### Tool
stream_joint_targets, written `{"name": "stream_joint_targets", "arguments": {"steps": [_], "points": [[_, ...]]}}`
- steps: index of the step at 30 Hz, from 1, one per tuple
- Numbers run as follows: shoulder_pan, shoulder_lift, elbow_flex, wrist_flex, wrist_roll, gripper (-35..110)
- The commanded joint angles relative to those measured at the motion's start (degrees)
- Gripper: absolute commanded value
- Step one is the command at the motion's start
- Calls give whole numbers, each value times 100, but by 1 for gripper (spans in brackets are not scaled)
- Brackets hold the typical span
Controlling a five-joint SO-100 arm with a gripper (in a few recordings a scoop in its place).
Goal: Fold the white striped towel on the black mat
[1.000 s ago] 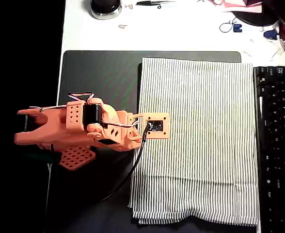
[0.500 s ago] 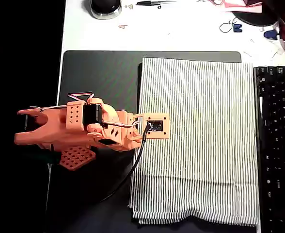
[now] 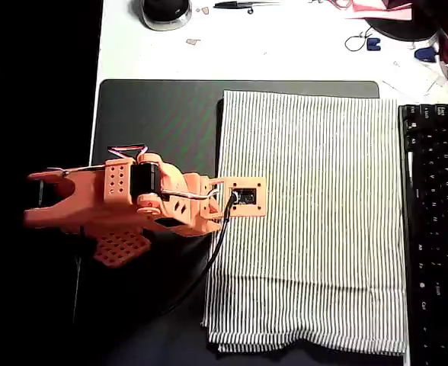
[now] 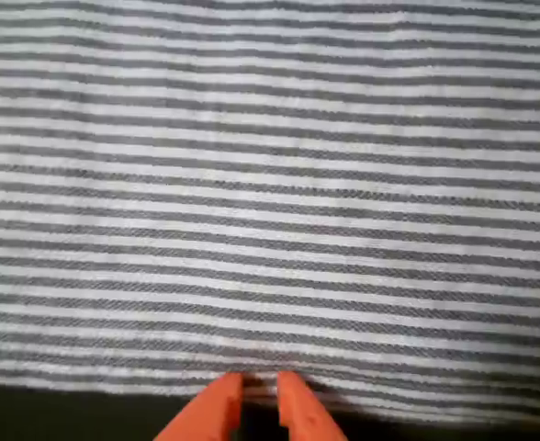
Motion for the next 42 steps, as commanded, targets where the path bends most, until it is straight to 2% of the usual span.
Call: {"name": "stream_joint_targets", "arguments": {"steps": [1, 6, 8, 22, 28, 33, 42], "points": [[-18, 18, 97, -9, 44, 5], [70, 18, 97, -9, 44, 5], [114, 18, 97, -9, 53, 0], [272, 18, 97, -9, 88, 0], [299, -18, 97, -9, -193, 0], [360, -475, -79, -299, -281, 0], [167, -1450, -1028, -237, -246, 0]]}}
